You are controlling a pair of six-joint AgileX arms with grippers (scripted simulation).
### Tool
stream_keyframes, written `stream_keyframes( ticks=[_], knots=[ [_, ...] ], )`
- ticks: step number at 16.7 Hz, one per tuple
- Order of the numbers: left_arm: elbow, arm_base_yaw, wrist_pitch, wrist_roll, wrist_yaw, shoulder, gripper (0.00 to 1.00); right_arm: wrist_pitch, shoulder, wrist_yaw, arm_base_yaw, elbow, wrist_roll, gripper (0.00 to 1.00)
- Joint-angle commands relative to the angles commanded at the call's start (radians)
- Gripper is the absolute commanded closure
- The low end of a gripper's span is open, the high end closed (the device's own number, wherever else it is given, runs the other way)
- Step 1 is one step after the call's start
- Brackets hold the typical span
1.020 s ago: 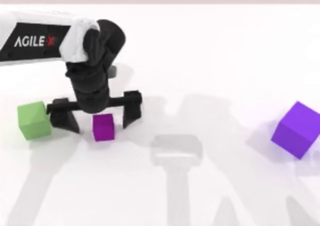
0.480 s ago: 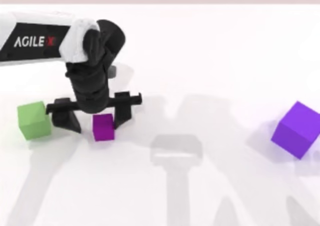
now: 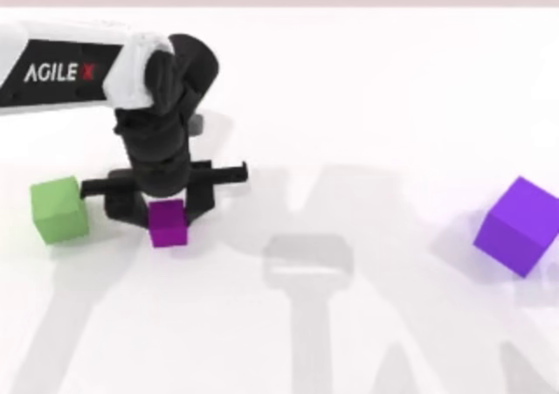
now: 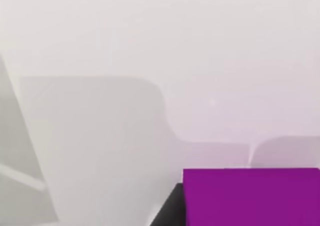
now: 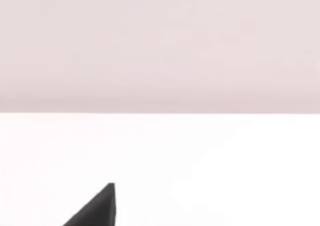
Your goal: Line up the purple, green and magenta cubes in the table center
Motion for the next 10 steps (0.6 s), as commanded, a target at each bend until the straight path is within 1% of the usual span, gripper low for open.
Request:
stream_keyframes(
  ticks=[4,5,6,8,10],
  knots=[
    [0.000,0.000,0.000,0.000,0.000,0.000,1.00,0.000,0.000,0.000,0.000,0.000,0.000,0.00],
    [0.010,0.003,-0.022,0.012,-0.015,-0.039,1.00,0.000,0.000,0.000,0.000,0.000,0.000,0.00],
    [0.013,0.003,-0.025,0.012,-0.015,-0.040,1.00,0.000,0.000,0.000,0.000,0.000,0.000,0.00],
    [0.041,0.006,-0.064,0.010,-0.016,-0.052,1.00,0.000,0.000,0.000,0.000,0.000,0.000,0.00],
    [0.085,0.012,-0.136,0.008,-0.016,-0.075,1.00,0.000,0.000,0.000,0.000,0.000,0.000,0.00]
  ],
)
